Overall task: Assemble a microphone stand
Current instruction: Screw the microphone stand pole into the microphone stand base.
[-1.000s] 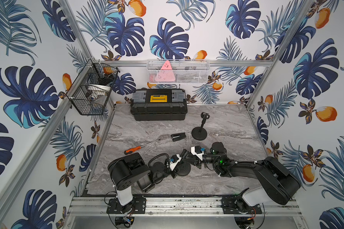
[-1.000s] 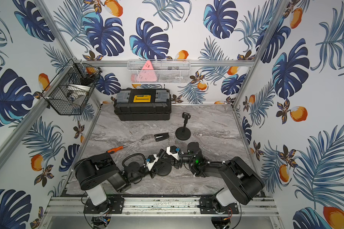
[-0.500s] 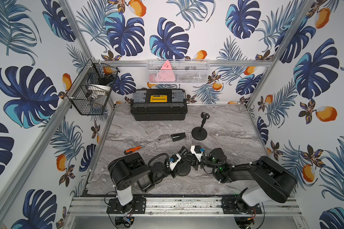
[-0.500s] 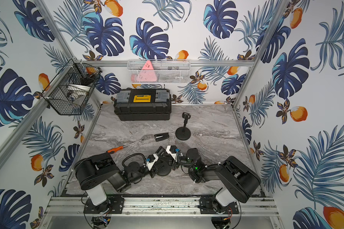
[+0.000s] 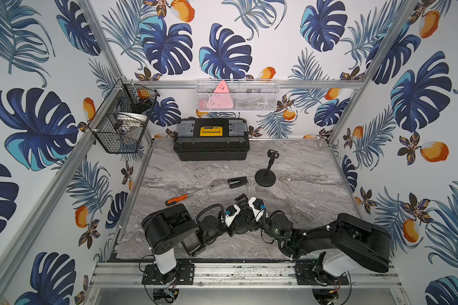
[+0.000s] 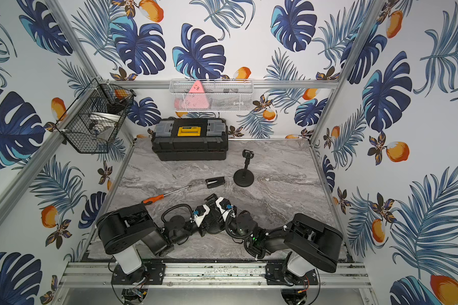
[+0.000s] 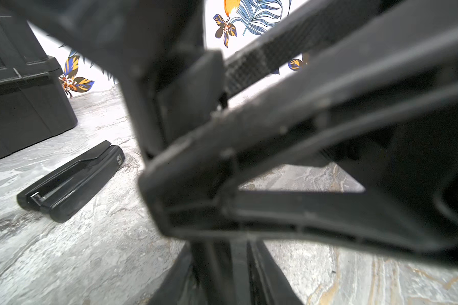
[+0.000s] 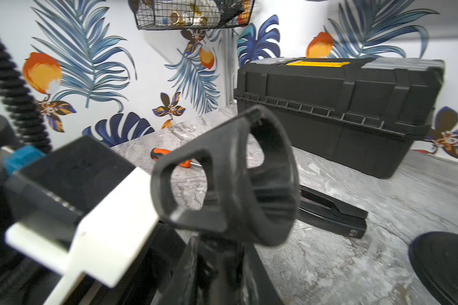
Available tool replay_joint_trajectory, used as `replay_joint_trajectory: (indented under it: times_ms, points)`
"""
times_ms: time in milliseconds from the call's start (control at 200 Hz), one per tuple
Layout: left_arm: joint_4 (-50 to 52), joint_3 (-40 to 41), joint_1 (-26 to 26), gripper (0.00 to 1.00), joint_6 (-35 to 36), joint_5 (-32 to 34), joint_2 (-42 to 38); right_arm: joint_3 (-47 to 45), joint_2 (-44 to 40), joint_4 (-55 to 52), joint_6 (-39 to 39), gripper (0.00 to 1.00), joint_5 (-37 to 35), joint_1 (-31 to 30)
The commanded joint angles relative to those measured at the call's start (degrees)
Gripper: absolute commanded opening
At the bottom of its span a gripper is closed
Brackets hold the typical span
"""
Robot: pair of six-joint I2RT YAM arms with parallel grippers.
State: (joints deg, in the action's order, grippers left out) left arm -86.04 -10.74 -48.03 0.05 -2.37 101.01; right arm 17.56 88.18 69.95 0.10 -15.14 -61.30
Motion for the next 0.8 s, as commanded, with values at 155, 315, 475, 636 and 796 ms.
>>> replay_joint_trajectory:
  times_ms: [155,315,475,636,796]
  points:
    - [-2.42,-0.07,0.04,0.28,0.04,-0.01,-0.27,0.37,1.73,-15.51,1.15,0.0,-12.92,-3.04]
    - [-2.38,-0.33,0.04,0.21,0.4,-0.52,0.32,-0.83,0.4,-13.35,1.09,0.11,-8.6,-2.97]
    - [-2.42,-0.08,0.03,0.19,0.52,-0.88,0.74,-1.32,-9.03,-22.18,1.98,0.64,0.2,-0.97]
    - [-2.38,0.11,0.04,0.18,0.67,-0.87,0.2,-2.9,-21.17,-31.9,0.88,0.7,10.42,2.41]
    - [-2.38,-0.24,0.03,0.18,0.35,-1.4,0.45,-5.37,-29.62,-34.15,-1.33,0.69,30.42,12.75]
